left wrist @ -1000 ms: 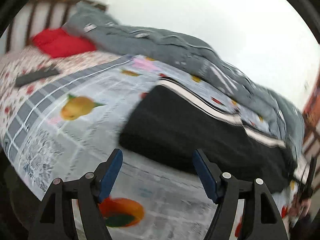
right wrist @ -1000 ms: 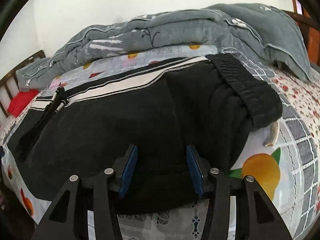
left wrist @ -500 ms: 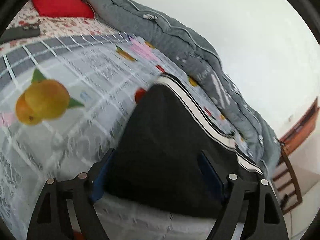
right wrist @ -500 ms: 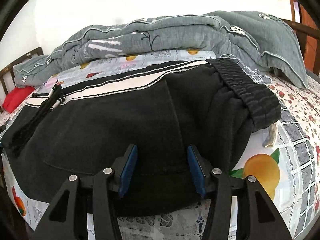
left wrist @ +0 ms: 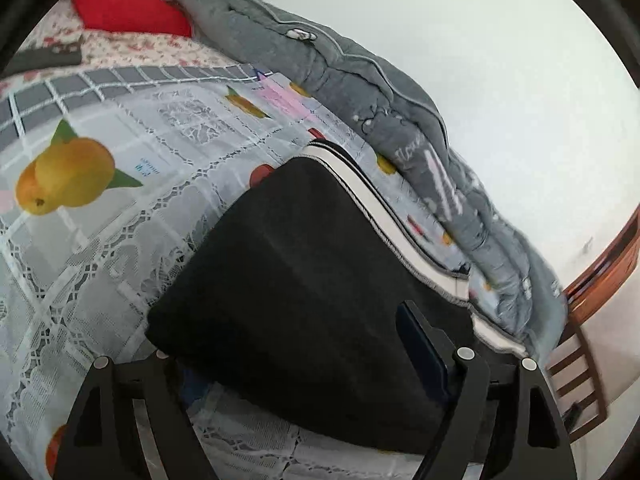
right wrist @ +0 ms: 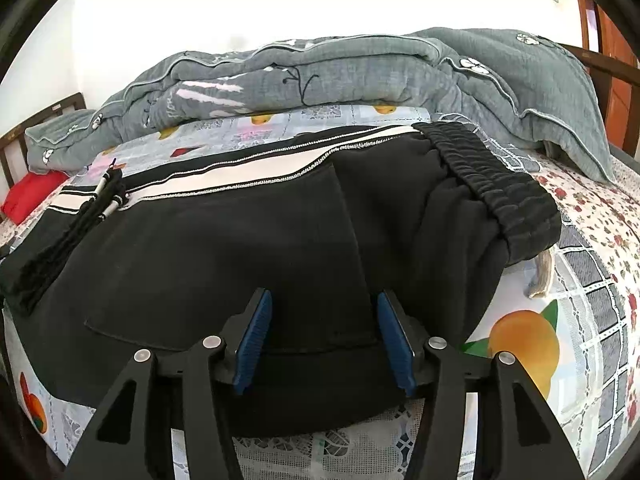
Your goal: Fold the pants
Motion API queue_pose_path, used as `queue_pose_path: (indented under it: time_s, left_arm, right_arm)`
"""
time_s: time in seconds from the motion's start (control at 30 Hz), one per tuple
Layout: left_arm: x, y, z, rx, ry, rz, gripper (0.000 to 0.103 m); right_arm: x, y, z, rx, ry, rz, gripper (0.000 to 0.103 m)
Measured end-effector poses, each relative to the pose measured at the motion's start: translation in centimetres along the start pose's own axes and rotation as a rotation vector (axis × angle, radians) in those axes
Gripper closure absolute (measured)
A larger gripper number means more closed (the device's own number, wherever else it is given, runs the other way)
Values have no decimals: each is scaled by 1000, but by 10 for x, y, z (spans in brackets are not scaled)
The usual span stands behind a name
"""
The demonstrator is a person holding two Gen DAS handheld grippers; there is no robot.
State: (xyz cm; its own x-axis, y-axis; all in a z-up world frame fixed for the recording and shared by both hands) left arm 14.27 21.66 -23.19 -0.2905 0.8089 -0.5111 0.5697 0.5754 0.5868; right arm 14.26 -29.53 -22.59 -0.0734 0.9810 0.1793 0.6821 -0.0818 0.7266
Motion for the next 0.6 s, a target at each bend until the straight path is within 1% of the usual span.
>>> queue_pose_path:
  time_s: [0.07, 0.1, 0.17, 0.23, 0.27, 0.3, 0.33, 0.37, 0.4, 0.47, 0.5, 0.57, 0.6]
  left_arm:
    - [2, -7, -5, -35, -7, -7, 23]
    - [2, -9, -6, -39, -9, -9, 24]
    - [1, -9, -7, -32, -3, 10, 24]
    - [4, -6, -5, -20, -10, -18, 24]
    - [5, -4, -4, -16, -11, -36, 27]
    - [7, -2, -3, -15, 6, -55, 36]
    - [9, 0, -1, -15, 41, -70, 42]
    - [11, 1, 0, -15, 84, -79, 53]
    - [12, 1, 0, -19, 109, -81, 61]
    - [14, 1, 1, -13, 159, -75, 70]
    - [14, 2, 1, -7, 168, -71, 76]
    - [9, 5, -1, 5, 213, -71, 81]
    - [4, 7, -4, -9, 237, -64, 86]
  right_arm:
    - [0, 0, -1, -5, 5, 3, 48]
    - [-1, 0, -1, -7, 11, 6, 48]
    - [0, 0, -1, -7, 19, 11, 47]
    - [0, 0, -1, -8, 27, 9, 45]
    - [1, 0, -1, -8, 26, 7, 45]
    - [1, 0, -1, -7, 22, 2, 45]
    - [2, -1, 0, -4, 20, -2, 44]
    - [4, 0, 0, 3, 18, -10, 43]
    - [4, 0, 1, 9, 16, -16, 42]
    - [5, 0, 1, 13, 6, -25, 42]
    - [6, 0, 1, 15, 4, -28, 42]
    - [6, -1, 0, 17, 6, -31, 41]
    - [6, -1, 0, 17, 12, -32, 41]
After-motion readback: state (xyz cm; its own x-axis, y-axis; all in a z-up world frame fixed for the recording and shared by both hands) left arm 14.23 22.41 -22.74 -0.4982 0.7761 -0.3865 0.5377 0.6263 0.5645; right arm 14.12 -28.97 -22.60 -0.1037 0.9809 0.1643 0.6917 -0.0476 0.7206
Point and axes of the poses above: each gripper's, at about its wrist camera, not at the fingertips, and z roughly the way its jaws point, x to its left, y to its top, the point moved 6 cm from there along z, roughly the way its jaws point, and after that the axes turned 10 degrees about y, right-handed, at the moved point
